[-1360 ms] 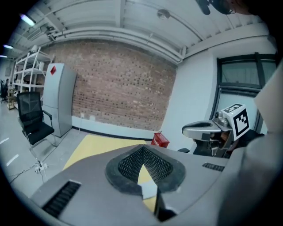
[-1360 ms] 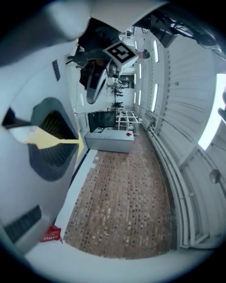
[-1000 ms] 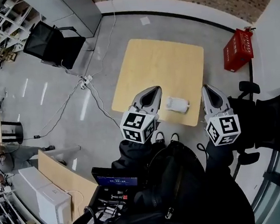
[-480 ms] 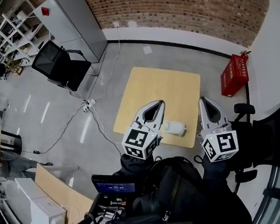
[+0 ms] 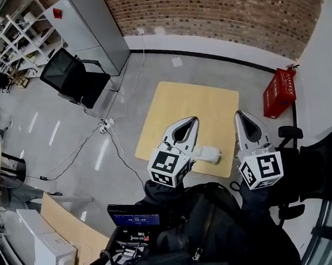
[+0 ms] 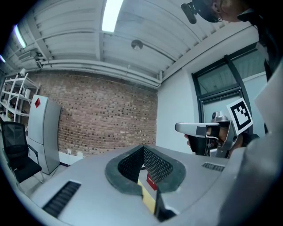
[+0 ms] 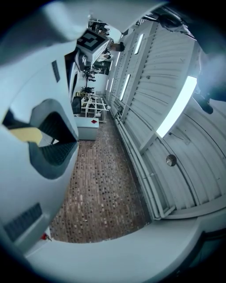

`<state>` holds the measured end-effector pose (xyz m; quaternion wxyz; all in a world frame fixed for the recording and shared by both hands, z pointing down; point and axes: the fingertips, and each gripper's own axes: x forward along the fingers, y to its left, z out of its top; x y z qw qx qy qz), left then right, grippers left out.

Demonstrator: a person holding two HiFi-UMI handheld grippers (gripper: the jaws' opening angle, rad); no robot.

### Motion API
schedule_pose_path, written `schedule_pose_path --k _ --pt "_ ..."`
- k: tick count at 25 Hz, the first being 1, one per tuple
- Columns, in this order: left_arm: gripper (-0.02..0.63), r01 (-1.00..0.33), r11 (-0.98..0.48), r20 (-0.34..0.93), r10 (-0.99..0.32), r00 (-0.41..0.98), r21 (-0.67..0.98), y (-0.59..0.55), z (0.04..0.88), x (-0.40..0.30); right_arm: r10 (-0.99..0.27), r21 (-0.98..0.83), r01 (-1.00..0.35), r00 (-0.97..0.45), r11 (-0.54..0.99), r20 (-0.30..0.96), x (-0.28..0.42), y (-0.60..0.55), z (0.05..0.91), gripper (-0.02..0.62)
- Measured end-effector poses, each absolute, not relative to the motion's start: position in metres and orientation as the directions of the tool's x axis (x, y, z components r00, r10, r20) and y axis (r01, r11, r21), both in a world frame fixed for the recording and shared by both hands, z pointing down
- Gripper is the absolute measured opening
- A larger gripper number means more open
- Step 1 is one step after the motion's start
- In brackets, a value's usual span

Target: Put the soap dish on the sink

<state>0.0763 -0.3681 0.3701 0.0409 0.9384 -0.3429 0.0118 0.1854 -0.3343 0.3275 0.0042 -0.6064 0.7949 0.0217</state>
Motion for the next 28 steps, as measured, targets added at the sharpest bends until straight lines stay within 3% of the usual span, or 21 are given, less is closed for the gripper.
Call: schedule_pose_path --k 28 --pt "0.002 -0.621 -0.783 0.023 -0.620 0.784 0.039 -0.385 0.354 0.087 -0.962 0.052 -0.963 -0.268 0.265 -0.051 0.187 -0.353 0.317 0.006"
